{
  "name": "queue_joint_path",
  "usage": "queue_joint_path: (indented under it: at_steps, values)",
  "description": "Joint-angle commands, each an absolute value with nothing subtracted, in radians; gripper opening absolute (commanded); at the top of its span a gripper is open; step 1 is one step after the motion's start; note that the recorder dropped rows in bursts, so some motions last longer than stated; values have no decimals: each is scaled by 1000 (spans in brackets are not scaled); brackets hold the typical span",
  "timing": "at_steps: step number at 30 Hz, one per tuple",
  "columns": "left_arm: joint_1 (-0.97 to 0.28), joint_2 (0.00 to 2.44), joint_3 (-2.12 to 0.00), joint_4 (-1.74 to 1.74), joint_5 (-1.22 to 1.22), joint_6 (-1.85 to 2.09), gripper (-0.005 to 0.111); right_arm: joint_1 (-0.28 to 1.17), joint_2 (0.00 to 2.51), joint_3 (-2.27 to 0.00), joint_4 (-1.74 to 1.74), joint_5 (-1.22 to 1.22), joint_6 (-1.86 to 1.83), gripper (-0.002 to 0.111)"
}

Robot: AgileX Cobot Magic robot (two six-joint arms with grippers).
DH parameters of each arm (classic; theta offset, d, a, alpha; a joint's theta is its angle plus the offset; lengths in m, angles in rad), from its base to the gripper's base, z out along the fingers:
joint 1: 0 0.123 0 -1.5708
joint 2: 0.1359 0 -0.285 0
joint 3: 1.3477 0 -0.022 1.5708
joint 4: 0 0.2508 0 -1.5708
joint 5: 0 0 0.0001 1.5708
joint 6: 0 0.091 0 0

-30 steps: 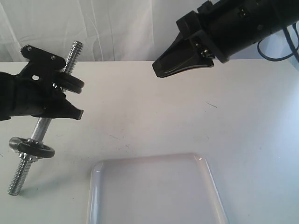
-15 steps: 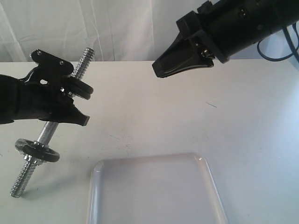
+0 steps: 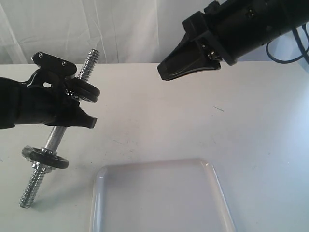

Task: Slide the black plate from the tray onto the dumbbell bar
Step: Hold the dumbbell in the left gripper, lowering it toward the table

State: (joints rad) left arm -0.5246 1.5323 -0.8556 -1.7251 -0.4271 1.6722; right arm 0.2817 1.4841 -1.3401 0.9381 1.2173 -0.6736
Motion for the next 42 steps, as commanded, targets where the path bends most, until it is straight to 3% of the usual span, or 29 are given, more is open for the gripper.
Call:
queue_joint_path:
  at_steps: [1, 42]
  values:
    - [-523, 1477, -888, -1744, -408, 1653, 0, 276, 1477, -1336, 947, 1221, -677, 0]
    - [-523, 1615, -868, -1744, -409, 1461, 0, 276, 1477, -1336, 945, 1221, -675, 0]
